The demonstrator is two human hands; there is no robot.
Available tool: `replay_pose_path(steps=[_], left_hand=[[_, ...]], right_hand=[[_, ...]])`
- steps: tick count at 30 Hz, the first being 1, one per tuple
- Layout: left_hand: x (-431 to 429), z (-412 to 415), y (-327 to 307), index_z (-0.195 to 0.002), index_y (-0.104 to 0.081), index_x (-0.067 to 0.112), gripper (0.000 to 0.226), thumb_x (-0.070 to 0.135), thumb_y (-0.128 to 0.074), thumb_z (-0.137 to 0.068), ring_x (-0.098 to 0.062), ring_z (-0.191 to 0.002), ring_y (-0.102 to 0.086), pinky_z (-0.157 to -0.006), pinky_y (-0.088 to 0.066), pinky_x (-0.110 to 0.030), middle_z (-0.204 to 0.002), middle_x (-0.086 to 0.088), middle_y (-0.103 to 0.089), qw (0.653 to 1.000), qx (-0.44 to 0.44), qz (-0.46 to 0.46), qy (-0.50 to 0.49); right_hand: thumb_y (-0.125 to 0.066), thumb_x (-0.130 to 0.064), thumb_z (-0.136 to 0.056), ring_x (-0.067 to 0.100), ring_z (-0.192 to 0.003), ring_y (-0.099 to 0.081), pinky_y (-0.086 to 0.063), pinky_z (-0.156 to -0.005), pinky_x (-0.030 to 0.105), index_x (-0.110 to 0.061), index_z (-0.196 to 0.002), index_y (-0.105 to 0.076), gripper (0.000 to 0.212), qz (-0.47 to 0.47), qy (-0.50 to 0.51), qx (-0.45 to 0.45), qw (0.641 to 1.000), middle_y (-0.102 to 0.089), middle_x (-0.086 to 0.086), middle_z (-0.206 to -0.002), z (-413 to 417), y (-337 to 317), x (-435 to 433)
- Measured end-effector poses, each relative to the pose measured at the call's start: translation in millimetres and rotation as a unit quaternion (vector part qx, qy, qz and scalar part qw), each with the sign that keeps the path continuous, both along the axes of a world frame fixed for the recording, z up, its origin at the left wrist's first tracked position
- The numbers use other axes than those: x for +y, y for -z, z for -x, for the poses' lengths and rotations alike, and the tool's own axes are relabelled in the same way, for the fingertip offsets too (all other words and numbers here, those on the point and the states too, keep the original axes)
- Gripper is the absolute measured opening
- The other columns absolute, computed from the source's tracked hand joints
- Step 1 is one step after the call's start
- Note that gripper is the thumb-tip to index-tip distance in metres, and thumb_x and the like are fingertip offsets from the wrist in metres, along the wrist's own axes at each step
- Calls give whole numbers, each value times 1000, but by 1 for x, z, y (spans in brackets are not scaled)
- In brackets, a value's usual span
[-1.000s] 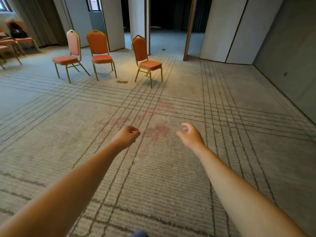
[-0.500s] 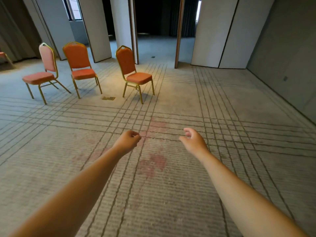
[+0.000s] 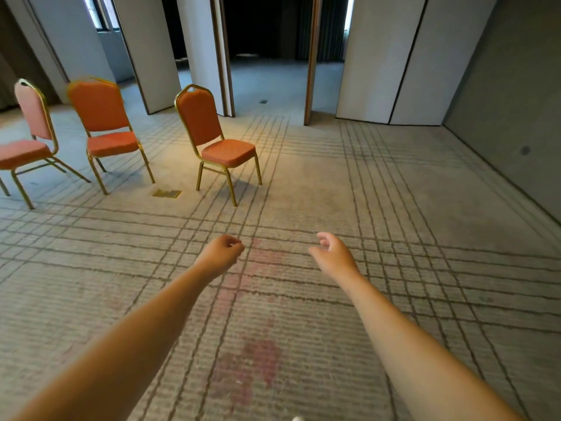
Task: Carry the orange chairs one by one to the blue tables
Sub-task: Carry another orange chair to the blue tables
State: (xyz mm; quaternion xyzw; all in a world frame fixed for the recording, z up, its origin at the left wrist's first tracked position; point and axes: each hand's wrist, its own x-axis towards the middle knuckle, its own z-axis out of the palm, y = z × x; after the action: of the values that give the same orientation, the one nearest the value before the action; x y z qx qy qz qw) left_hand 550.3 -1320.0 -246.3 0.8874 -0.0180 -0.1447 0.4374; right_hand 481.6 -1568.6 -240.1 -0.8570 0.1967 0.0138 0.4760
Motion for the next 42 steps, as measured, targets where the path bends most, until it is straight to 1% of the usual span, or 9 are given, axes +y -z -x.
replay_pose_path(steps=[3,6,10,15,18,20,28,36,42], left_hand=[[-35,-78,-1,-115,-59,21,26,36,-55,-94,-19,-89,-67,-87,-55,-42,-99,-1,-68,1000,2,10,-5],[-64,-138,3,-108,-59,24,19,36,-56,-93,-20,-87,-68,-85,-57,-44,-96,1,-67,1000,5,-5,-26],[-100,-230,13,-110,-57,26,22,39,-54,-93,-16,-88,-66,-84,-55,-38,-99,4,-66,999,23,-24,-31],[-155,-382,26,-115,-59,20,27,37,-54,-94,-16,-91,-65,-87,-53,-37,-100,2,-66,999,23,-6,-34],[-187,-473,24,-112,-58,21,21,34,-53,-95,-21,-92,-66,-86,-54,-40,-100,-1,-66,998,37,7,-47],[-207,-536,20,-110,-57,22,19,34,-54,-95,-18,-90,-66,-83,-55,-38,-99,0,-66,998,38,6,-58],[-267,-732,22,-107,-57,24,19,37,-56,-93,-14,-93,-64,-94,-53,-40,-100,2,-65,996,70,8,-46],[-313,-931,30,-108,-61,21,22,35,-54,-93,-18,-90,-66,-89,-55,-41,-98,-2,-68,991,57,-11,-117],[-346,-1070,16,-100,-60,26,11,33,-54,-94,-18,-96,-63,-94,-52,-40,-103,1,-65,985,49,-20,-166]], right_hand=[[-56,-35,-92,19,-125,-51,-45,-102,37,-23,-140,-45,51,11,-7,8,1000,-47,1,-143,-83,-1,-40],[-57,-37,-92,20,-125,-52,-45,-102,37,-24,-140,-46,51,13,-18,22,1000,-47,2,-143,-150,2,-70],[-57,-36,-92,19,-126,-51,-43,-100,33,-23,-141,-45,52,7,-28,30,999,-46,2,-145,-245,9,-108],[-57,-34,-93,19,-125,-51,-42,-99,32,-23,-141,-45,51,16,-44,19,999,-47,3,-144,-396,20,-161],[-58,-35,-92,19,-123,-52,-43,-98,32,-24,-140,-46,51,22,-51,17,998,-48,4,-143,-484,18,-190],[-57,-37,-92,18,-122,-52,-46,-98,33,-25,-140,-45,51,25,-55,23,998,-47,1,-143,-544,13,-210],[-57,-36,-93,18,-124,-52,-45,-99,33,-24,-140,-46,50,23,-63,25,997,-47,2,-144,-755,8,-269],[-56,-32,-95,20,-127,-49,-43,-101,34,-22,-140,-45,48,34,-143,22,989,-46,4,-144,-991,16,-323],[-56,-30,-95,20,-121,-53,-45,-98,34,-20,-139,-46,46,48,-202,9,978,-49,4,-141,-1161,-2,-347]])
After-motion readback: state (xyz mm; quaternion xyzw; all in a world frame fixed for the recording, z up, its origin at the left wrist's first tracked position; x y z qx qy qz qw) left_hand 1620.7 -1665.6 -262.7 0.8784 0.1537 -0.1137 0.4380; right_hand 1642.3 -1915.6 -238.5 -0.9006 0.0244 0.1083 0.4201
